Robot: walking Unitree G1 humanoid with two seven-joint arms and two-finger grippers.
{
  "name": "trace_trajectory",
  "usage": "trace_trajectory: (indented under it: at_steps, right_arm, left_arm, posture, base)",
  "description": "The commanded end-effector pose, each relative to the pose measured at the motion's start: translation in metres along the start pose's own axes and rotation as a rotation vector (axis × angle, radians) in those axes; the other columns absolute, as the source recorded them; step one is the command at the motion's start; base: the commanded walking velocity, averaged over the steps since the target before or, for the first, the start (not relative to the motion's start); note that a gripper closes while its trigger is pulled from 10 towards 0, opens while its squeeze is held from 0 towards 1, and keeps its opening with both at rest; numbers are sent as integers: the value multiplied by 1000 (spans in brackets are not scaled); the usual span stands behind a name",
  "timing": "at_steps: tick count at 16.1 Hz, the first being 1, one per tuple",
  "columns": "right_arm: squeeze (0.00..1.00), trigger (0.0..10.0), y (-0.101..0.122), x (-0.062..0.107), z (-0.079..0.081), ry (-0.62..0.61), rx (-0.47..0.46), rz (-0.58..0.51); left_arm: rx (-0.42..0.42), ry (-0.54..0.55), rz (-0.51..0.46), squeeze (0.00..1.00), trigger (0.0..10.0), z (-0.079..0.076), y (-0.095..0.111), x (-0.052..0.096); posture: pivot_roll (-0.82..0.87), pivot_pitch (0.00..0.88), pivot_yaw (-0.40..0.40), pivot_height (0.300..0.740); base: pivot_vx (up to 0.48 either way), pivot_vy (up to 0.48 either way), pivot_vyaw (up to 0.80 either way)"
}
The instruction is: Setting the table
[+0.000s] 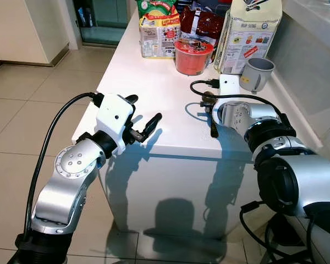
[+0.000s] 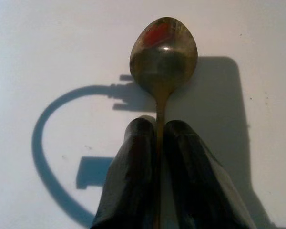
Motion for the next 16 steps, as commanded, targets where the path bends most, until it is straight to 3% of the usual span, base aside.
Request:
trace_trajectory:
  at_steps: [1,12,13,15,16]
  right_arm:
    - [0,0,-5,-1,-6,-14,-23,18]
    - [0,0,-5,-1,-6,-14,-22,17]
    - [0,0,25,7,3,14,-38,-103]
    - [0,0,53,19,12,62,-76,-215]
    - [0,0,53,19,12,62,-76,-215]
  left_arm:
    - [-6,-4,-10,0,10000,1,4,1]
    - [-7,-3,-9,0,10000,1,4,1]
    - [-3,18,-19,0,10000,4,6,2]
    - [7,66,-24,0,10000,8,7,5]
    - [7,66,-24,0,10000,8,7,5]
  posture:
    - [66,0,-68,740]
    - [66,0,-67,740]
    - [72,0,-74,740]
    - [71,0,-72,740]
    - [71,0,-72,740]
  base:
    - [0,0,0]
    - [0,0,0]
    - [0,0,0]
    - [0,0,0]
    - [0,0,0]
Point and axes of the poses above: a point about 5 cm out from each wrist's last joint towards the gripper, its own x axis pointing back from the gripper into the wrist, its own y axis along the axis of the wrist's last joint, z = x × y, the point moved 2 cm from there along -x, pointing out of the wrist towards the gripper, and after that the axes turned 14 degrees about -x, right-handed, at the moved point
